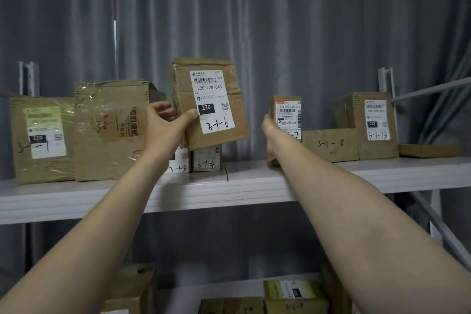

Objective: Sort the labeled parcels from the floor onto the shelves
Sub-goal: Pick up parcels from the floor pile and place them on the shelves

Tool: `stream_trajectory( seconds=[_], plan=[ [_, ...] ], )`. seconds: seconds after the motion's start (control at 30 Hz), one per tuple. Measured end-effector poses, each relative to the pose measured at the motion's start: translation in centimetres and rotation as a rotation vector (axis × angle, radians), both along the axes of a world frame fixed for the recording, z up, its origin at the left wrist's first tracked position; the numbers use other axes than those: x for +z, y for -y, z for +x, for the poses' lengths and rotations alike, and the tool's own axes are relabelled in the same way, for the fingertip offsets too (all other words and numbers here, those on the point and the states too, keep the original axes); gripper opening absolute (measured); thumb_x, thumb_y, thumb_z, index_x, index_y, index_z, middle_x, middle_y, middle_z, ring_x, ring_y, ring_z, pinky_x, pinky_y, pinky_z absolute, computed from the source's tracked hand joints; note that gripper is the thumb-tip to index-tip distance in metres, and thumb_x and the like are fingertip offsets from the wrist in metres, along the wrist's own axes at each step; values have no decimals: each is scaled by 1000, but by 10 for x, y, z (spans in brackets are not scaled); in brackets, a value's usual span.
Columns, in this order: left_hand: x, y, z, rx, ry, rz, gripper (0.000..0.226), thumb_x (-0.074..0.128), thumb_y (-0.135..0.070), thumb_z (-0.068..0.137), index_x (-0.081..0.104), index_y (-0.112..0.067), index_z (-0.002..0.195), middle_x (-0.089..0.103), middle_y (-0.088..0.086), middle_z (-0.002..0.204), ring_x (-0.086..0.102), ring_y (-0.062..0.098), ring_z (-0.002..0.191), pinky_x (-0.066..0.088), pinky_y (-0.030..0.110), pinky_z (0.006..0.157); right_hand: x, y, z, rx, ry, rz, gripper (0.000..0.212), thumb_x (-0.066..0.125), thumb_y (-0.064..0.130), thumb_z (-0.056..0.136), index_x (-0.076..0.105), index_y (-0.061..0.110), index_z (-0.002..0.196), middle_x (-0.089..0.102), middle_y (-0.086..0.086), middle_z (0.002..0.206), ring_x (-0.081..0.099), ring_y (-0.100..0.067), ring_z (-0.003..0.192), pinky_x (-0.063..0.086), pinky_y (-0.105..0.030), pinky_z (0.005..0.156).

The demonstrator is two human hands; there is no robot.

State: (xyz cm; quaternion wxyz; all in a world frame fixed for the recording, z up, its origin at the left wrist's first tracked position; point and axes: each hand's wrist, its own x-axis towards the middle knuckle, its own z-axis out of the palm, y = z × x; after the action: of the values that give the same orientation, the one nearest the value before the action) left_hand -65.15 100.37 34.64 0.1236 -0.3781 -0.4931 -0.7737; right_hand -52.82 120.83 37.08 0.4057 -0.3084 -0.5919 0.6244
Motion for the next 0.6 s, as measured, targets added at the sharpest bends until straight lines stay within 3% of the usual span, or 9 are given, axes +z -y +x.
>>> stream_trajectory(
  seconds=[0.1,0.17,0.23,0.3,0.37,0.47,0.53,0.6],
  plan=[
    [-3,-4,3,-24,13,-50,62,88,-29,78,48,-21,124,61,-4,115,62,7,103,55,47,99,0,-3,6,71,-5,28,77,29,67,105,29,17,164,35,-10,167,33,-32,154,25,-54,124],
    [-4,-7,3,-64,27,-93,61,88,-27,79,48,-20,125,61,-6,112,62,6,100,56,47,96,2,3,16,173,-73,48,78,25,67,105,42,11,156,57,-13,151,59,-32,131,48,-45,100],
    [-5,-11,6,-106,32,-144,59,87,-22,80,48,-21,124,61,-6,112,63,9,101,59,44,87,3,12,31,226,-170,36,78,24,70,104,51,10,146,69,-11,135,71,-29,103,52,-37,74],
    [-6,-17,11,-136,32,-199,57,85,-20,81,46,-22,123,60,-6,111,64,7,95,57,33,68,-1,22,47,214,-249,89,68,30,70,103,60,19,137,74,-4,124,74,-29,100,57,-38,75],
    [-8,-25,19,-161,33,-268,57,81,-20,81,43,-23,123,61,-7,105,63,5,87,51,27,58,-10,32,60,98,-193,288,52,40,69,98,67,31,119,77,5,109,74,-24,97,58,-41,82],
    [-12,-40,28,-201,24,-394,59,78,-23,81,39,-23,125,61,-4,106,62,10,91,51,32,66,-32,32,71,-65,15,537,52,56,67,85,56,35,126,71,10,114,68,-12,100,54,-39,84],
    [-14,-49,31,-214,13,-461,60,77,-23,82,37,-23,125,60,-1,108,61,12,93,58,39,78,-42,24,72,-61,63,513,58,67,53,82,47,34,133,69,10,117,69,-15,103,57,-43,91],
    [-13,-54,30,-255,29,-499,60,76,-20,83,35,-22,127,61,3,111,64,16,97,58,47,89,-46,18,74,-67,93,520,57,72,36,83,45,33,134,67,8,120,68,-14,103,57,-40,89]
  ],
)
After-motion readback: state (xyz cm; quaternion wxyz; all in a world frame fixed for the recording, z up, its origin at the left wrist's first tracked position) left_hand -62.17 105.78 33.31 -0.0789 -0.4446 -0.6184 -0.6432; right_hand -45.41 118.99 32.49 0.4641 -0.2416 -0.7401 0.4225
